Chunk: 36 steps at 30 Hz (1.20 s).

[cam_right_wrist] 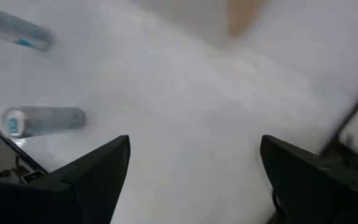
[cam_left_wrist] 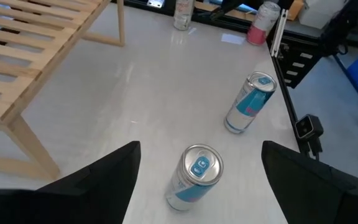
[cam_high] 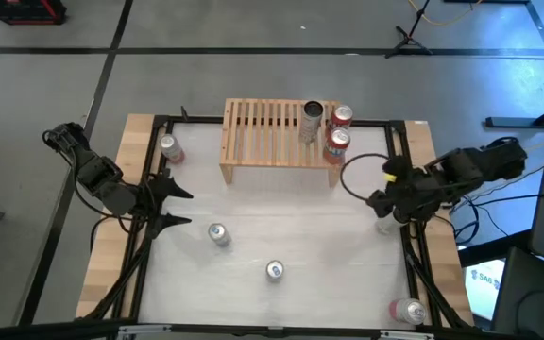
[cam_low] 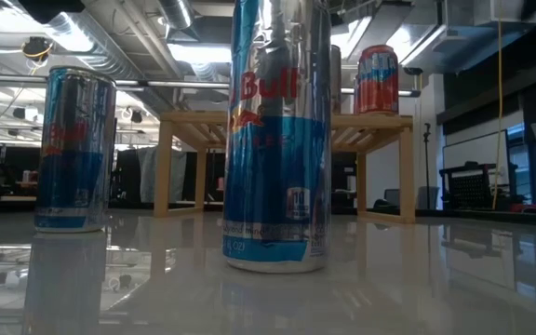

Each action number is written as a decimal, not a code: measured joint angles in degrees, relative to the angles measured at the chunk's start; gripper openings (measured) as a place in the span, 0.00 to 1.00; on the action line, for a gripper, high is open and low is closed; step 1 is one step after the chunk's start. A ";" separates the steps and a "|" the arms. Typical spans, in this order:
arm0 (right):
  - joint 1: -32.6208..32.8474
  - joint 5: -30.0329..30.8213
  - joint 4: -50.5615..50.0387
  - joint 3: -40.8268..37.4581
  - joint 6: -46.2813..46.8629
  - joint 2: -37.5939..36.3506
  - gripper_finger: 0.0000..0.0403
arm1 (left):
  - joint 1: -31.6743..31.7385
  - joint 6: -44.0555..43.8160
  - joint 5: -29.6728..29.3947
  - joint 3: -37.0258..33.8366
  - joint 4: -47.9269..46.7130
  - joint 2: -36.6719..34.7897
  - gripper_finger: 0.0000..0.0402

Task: Place canned beverage on shelf
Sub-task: Put the white yellow soda can aligned with the other white yellow soda can on the shelf

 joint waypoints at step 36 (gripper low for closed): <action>-0.02 -13.14 1.74 -25.60 4.43 -7.04 0.87 | 0.00 -4.50 -4.73 0.00 0.02 0.20 0.81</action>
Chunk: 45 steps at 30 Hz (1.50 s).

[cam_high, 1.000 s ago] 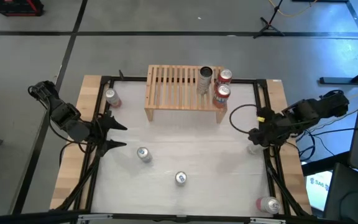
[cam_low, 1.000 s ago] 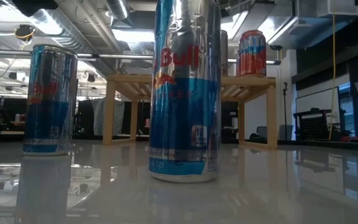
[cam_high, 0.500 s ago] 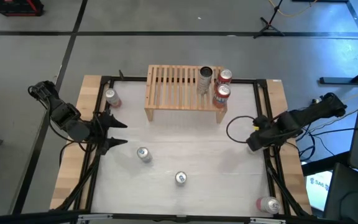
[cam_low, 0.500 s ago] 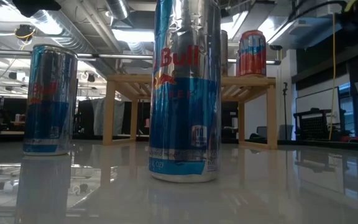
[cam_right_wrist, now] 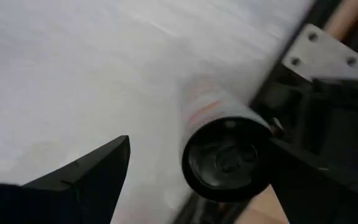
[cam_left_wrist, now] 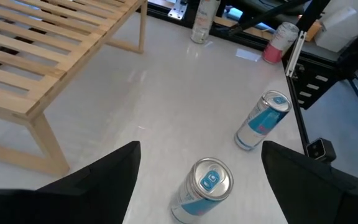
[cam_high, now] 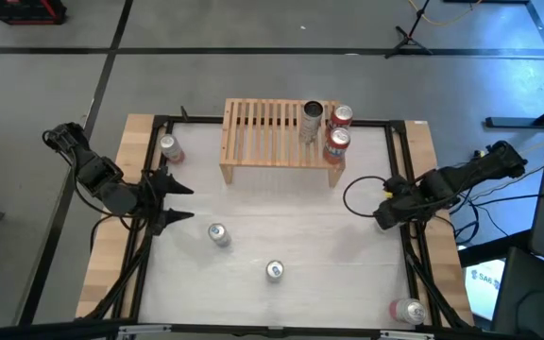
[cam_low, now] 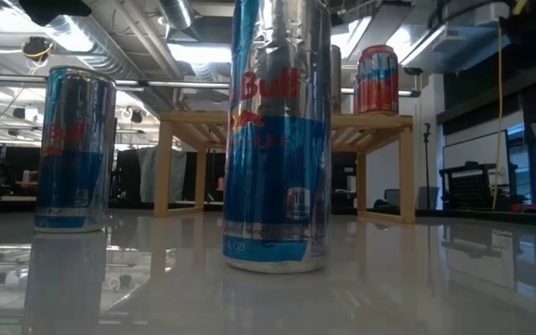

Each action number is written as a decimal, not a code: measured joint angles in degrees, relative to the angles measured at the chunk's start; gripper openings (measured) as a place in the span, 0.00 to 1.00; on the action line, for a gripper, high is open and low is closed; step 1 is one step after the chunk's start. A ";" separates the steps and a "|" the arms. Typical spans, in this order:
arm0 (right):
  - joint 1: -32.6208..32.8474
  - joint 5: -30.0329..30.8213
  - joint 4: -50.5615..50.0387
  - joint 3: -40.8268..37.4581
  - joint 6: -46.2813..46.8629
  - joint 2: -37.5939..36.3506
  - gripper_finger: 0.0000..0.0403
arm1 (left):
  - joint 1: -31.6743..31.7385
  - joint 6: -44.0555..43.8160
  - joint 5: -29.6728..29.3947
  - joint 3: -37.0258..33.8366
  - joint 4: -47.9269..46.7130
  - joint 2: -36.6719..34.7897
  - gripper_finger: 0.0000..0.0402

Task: Place canned beverage on shelf
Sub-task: Put the white yellow soda can aligned with the other white yellow soda can on the shelf

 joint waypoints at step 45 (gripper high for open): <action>0.02 1.11 15.69 -7.54 -8.75 0.78 0.57 | 0.00 0.26 0.45 -0.01 -0.77 0.01 0.81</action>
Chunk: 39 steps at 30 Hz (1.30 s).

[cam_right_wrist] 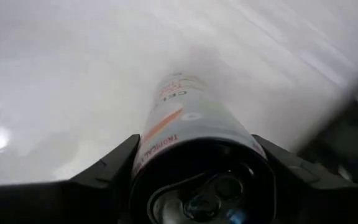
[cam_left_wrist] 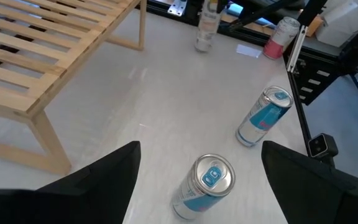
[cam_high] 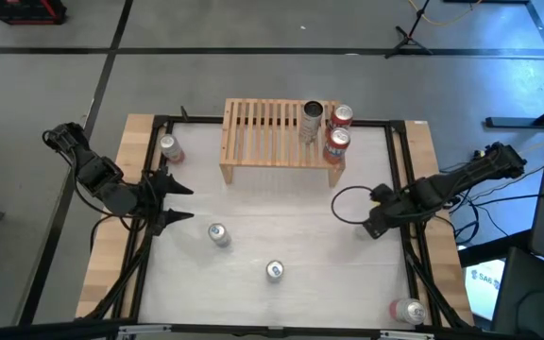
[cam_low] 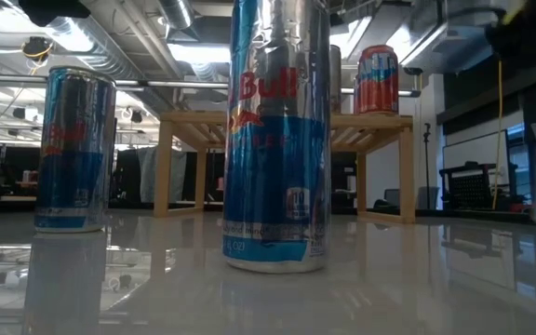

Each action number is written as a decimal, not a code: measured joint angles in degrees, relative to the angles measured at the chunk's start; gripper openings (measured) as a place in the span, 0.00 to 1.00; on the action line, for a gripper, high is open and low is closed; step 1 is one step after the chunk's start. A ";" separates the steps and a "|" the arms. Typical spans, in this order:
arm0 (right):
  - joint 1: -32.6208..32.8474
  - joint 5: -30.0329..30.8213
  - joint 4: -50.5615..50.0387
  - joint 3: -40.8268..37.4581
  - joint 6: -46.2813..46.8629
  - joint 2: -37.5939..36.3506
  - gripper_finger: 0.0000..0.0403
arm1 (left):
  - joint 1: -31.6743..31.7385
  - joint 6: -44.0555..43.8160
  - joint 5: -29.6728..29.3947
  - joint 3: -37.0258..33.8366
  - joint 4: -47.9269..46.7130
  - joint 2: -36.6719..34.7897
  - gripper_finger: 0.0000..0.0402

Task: Place canned beverage on shelf
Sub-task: Put the white yellow soda can aligned with the other white yellow soda can on the shelf

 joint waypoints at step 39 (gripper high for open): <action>-9.09 -0.19 4.18 42.00 -78.72 48.18 0.57 | 0.00 -1.79 0.24 -0.01 0.83 0.01 0.81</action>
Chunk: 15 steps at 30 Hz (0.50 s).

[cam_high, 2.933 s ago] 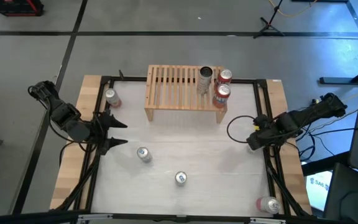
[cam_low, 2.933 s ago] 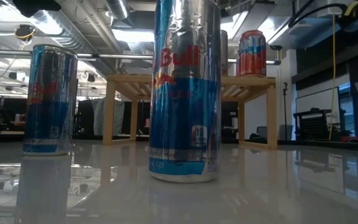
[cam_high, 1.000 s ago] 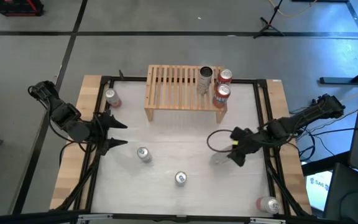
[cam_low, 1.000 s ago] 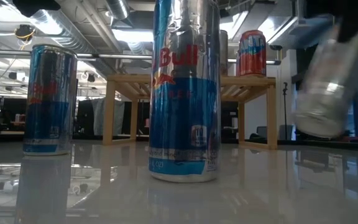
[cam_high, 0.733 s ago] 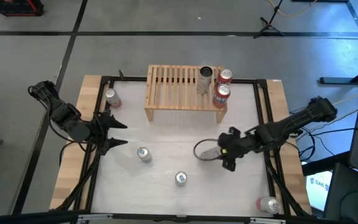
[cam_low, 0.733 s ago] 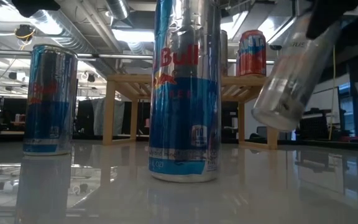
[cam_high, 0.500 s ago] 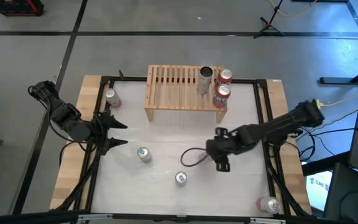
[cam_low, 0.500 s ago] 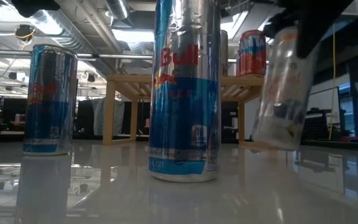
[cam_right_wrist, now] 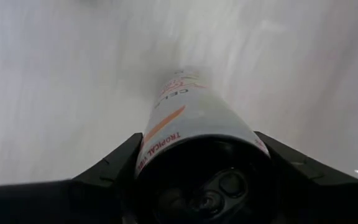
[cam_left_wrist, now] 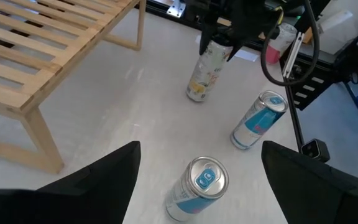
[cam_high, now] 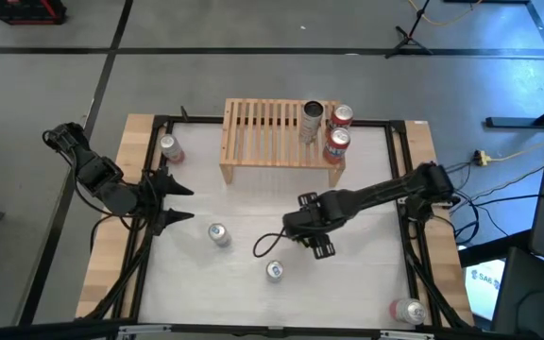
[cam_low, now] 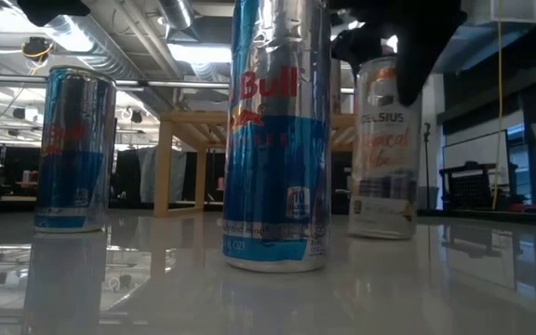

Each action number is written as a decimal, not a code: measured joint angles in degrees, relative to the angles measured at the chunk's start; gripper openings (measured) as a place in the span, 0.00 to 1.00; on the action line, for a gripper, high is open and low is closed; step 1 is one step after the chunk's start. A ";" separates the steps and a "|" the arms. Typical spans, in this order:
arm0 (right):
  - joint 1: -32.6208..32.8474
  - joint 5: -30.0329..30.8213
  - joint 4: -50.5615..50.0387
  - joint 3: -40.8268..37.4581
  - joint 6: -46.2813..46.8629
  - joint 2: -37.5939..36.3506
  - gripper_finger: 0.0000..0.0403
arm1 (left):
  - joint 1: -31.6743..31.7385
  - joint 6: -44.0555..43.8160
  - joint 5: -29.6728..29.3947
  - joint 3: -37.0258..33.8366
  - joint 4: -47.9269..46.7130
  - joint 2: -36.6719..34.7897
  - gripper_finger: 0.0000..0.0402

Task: Place canned beverage on shelf
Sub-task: Put the white yellow soda can aligned with the other white yellow soda can on the shelf

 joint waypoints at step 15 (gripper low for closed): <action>0.07 0.39 -2.59 4.57 6.40 0.53 0.90 | -0.02 0.06 -0.01 0.00 -0.07 0.00 0.81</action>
